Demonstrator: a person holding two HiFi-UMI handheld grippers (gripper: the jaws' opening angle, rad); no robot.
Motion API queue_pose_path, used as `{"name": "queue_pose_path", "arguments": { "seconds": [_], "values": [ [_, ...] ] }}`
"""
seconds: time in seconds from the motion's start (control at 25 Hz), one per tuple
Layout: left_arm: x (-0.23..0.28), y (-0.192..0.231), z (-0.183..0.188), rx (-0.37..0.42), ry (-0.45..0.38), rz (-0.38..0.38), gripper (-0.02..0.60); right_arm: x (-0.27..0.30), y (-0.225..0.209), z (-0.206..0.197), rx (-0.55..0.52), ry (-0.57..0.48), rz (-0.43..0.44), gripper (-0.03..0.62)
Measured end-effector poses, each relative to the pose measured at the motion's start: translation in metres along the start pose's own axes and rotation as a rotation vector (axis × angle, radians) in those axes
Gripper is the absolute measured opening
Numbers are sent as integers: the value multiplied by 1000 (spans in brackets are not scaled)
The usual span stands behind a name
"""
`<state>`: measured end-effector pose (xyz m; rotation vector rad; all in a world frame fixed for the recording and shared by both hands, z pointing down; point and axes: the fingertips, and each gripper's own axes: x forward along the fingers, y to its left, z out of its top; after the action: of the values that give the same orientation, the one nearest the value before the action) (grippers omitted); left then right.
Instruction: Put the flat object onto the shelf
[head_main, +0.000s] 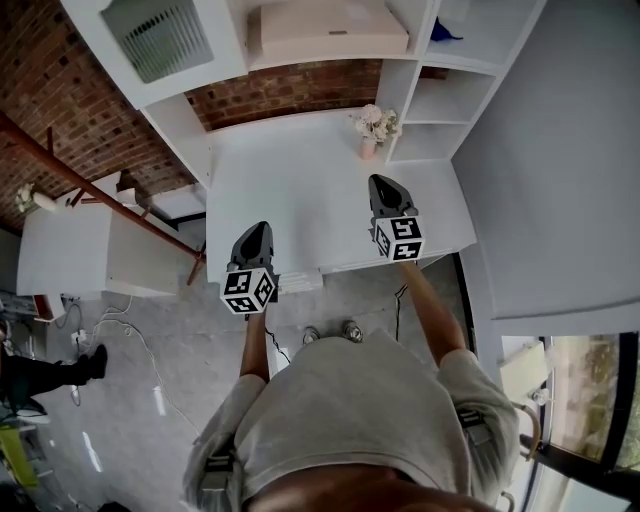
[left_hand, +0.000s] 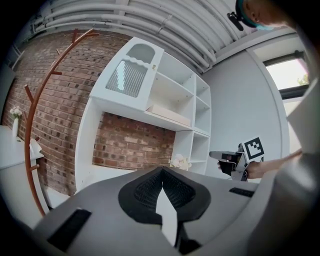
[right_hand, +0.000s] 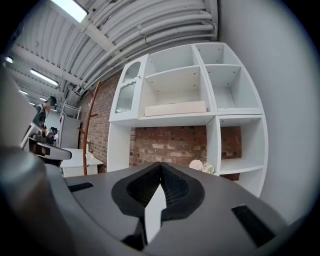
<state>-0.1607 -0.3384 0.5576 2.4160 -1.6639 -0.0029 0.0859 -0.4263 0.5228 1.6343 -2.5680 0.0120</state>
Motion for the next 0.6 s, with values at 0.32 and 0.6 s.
{"name": "queue_pose_path", "arguments": {
  "seconds": [0.32,0.6],
  "values": [
    [-8,-9,-19,-26,18,-10,15,-24,9,-27,-40,33,-13,29],
    [-16,-3,-29,-36,26,8,15,-39,13,-29,-54,30,-21,29]
  ]
}}
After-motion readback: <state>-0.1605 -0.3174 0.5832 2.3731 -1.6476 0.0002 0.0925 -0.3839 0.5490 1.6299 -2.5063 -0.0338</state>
